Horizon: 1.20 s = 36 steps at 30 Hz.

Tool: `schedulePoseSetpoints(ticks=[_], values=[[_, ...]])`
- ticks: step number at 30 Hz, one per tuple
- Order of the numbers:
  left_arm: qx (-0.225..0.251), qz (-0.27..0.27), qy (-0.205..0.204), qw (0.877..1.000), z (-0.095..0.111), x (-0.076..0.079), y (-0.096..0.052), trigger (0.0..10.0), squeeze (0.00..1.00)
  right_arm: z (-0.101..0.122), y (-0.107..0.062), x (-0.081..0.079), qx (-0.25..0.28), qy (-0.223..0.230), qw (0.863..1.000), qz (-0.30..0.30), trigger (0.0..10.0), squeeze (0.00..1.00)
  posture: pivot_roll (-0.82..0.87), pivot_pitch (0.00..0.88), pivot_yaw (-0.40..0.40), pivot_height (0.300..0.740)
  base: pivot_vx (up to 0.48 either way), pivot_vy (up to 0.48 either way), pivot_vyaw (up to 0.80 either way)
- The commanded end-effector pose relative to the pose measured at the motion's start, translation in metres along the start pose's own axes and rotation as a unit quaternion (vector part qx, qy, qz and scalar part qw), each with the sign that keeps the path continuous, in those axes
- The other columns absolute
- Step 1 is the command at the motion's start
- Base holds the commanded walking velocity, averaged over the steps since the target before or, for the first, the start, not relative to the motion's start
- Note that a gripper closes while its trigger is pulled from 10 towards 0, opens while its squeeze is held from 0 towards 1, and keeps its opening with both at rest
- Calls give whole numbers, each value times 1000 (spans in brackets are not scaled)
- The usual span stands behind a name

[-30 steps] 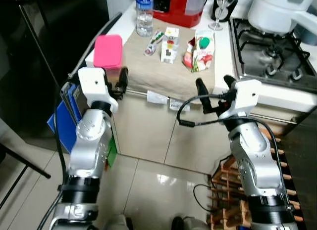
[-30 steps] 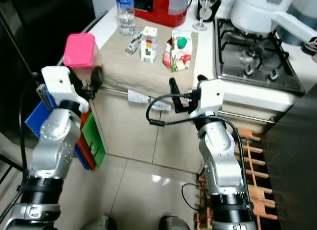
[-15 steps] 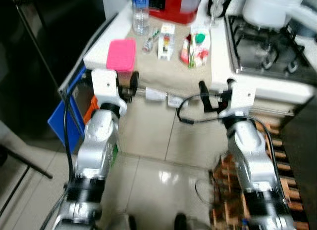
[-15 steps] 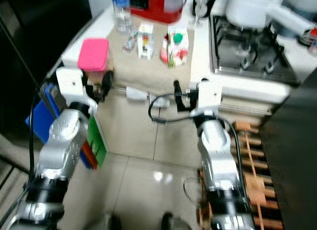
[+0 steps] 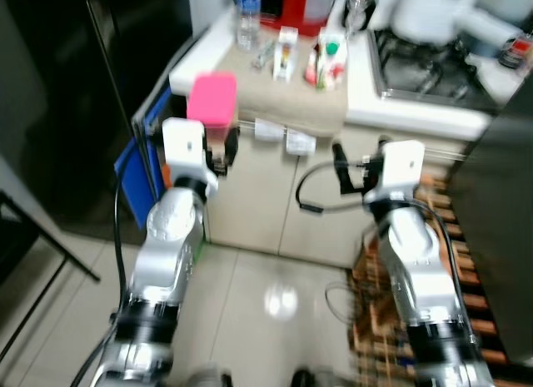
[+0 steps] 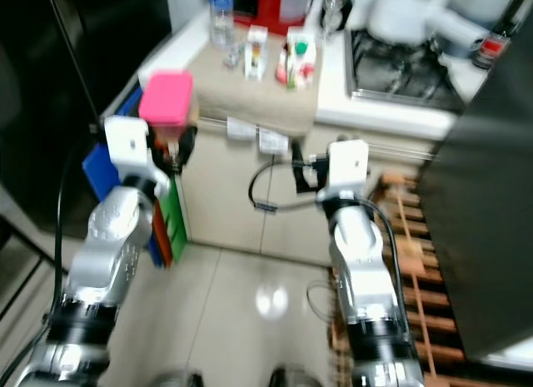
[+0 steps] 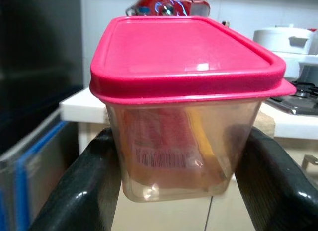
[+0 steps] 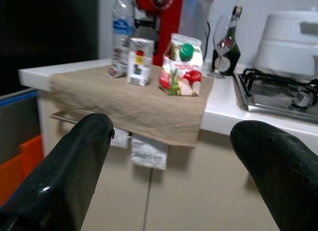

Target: Restocking fridge

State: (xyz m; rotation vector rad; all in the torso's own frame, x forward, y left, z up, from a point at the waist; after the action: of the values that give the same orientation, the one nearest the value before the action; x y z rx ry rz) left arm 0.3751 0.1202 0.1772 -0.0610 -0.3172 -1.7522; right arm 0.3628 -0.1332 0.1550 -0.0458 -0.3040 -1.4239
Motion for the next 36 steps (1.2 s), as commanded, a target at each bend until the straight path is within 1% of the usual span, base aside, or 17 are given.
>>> schedulePoseSetpoints(ticks=[1,9,11,14,17,23,36], values=[[-2,-7,0,1000,-1,4,0,10000,0,2,1,2,3,-4,1000,0,10000,0,-57,0,-8,740,-289,0,0],[-5,-10,1,1000,-3,5,1,10000,0,1,1,2,3,-7,1000,0,10000,0,-59,0,-6,740,-296,0,0],[-6,-11,2,1000,-4,6,0,10000,0,0,1,2,2,-7,1000,-2,10000,0,-60,0,-5,740,0,0,0],[0,-20,-13,1000,-4,8,-3,10000,0,0,0,4,1,-9,1000,-4,10000,0,-62,0,-5,740,0,0,0],[-3,-29,-14,999,-6,10,-6,10000,0,-1,0,6,0,-11,1000,-7,10000,0,-64,0,-5,740,0,0,0],[-7,-40,-18,999,-9,16,-6,10000,0,-2,0,7,-1,-16,1000,-9,10000,0,-70,0,0,740,0,-471,0],[-6,-53,-25,998,-9,21,-7,10000,0,-3,-1,9,-2,-19,1000,-15,10000,0,-74,0,6,740,0,-471,0]])
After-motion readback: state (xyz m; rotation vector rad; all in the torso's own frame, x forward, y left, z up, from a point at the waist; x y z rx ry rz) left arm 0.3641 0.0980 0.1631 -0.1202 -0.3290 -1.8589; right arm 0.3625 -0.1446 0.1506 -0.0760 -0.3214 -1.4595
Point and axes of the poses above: a point about 5 cm out from each wrist's last joint towards the gripper, its own y axis pointing out of the wrist towards the gripper, its own z axis along the axis of the wrist's last joint, x = y × z, the point moved 5 cm from there along y, pointing out of the wrist towards the gripper, and after that the axes turned 11 degrees about -y, right-handed, at the moved point
